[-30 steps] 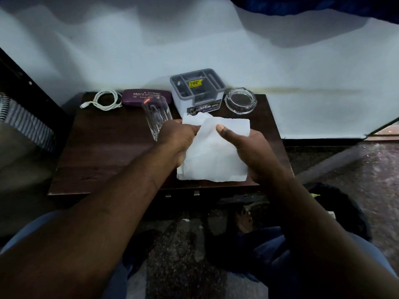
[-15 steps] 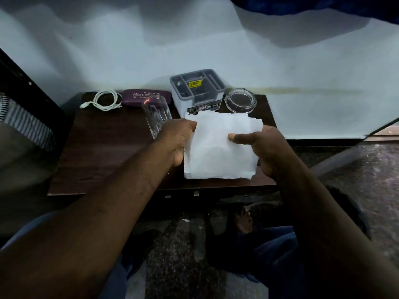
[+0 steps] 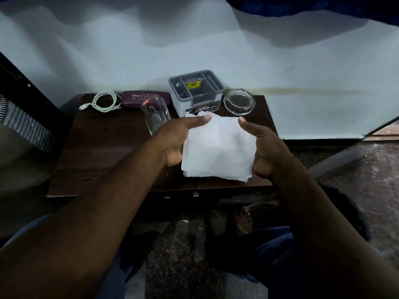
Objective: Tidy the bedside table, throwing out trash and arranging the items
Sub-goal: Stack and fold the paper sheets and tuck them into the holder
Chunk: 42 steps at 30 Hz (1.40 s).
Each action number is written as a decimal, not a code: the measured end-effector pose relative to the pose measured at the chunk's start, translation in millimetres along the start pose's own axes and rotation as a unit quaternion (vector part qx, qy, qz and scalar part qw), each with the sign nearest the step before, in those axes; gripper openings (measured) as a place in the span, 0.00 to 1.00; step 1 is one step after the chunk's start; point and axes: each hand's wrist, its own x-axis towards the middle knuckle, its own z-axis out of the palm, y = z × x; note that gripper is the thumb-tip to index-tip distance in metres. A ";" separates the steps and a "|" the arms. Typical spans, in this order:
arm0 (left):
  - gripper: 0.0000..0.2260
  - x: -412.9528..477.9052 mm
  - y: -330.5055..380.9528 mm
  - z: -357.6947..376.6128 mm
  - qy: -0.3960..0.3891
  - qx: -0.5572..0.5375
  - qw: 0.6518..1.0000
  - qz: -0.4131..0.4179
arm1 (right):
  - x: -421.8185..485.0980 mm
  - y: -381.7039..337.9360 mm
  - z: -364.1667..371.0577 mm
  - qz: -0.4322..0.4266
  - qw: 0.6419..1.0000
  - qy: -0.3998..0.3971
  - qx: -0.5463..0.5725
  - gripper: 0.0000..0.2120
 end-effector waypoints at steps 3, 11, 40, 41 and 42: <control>0.19 0.6 -4.4 1.3 0.076 0.018 0.997 0.023 | -4.2 3.4 0.2 0.025 0.999 -0.030 -0.018 0.20; 0.17 -1.1 -2.2 7.4 0.032 0.013 0.997 0.068 | 2.4 7.3 2.2 -0.095 0.994 0.034 -0.043 0.18; 0.20 13.9 -25.0 24.0 0.118 0.160 0.947 0.254 | 12.8 21.3 -15.7 -0.280 0.950 0.046 -0.131 0.19; 0.20 14.8 -25.5 23.3 0.115 0.154 0.949 0.250 | 13.1 22.0 -16.0 -0.276 0.951 0.047 -0.134 0.19; 0.19 15.6 -25.4 22.9 0.114 0.156 0.948 0.252 | 13.1 22.3 -15.7 -0.275 0.950 0.048 -0.141 0.19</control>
